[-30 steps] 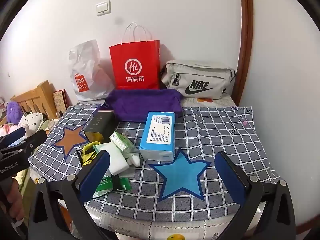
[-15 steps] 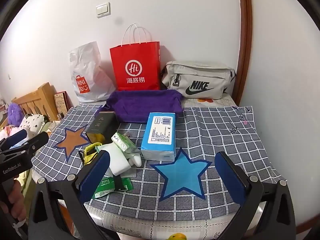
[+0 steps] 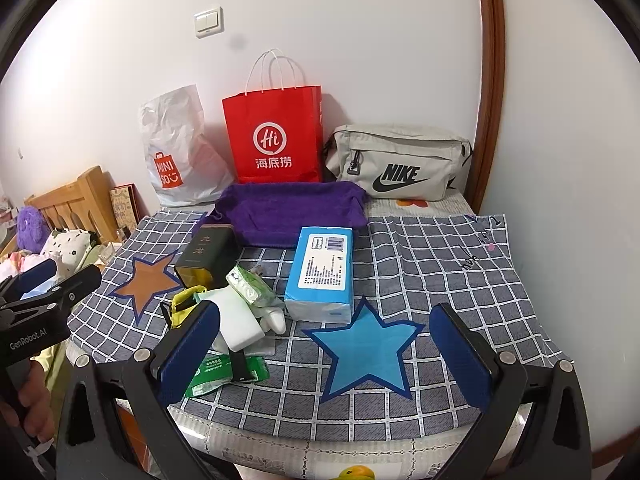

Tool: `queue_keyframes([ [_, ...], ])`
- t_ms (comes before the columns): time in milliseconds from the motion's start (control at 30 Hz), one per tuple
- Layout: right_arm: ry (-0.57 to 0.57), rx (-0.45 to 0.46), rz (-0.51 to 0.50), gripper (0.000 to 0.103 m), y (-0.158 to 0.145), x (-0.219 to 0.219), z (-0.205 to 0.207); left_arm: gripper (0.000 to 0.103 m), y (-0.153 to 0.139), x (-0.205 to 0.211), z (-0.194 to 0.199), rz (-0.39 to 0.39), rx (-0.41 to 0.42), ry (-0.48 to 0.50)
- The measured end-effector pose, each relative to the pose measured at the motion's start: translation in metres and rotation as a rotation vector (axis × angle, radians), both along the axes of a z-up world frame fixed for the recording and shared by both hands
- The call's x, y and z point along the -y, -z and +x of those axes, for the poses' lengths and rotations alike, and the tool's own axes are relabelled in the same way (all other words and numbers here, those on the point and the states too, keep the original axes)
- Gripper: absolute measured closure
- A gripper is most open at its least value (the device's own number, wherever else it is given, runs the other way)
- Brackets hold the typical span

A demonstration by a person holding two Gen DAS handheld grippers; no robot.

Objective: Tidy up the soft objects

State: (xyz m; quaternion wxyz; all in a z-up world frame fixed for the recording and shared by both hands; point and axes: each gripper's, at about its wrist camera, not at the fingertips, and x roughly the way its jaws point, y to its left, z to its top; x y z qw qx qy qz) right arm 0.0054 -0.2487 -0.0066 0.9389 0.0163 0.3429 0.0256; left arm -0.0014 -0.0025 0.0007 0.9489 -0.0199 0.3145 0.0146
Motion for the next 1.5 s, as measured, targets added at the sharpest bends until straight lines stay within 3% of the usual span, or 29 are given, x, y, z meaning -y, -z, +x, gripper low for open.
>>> queue_keyframes([
  [1500, -0.011, 0.014, 0.003, 0.0, -0.0024, -0.0037, -0.003, 0.0, -0.0046, -0.0027, -0.0046, 0.004, 0.005, 0.001],
])
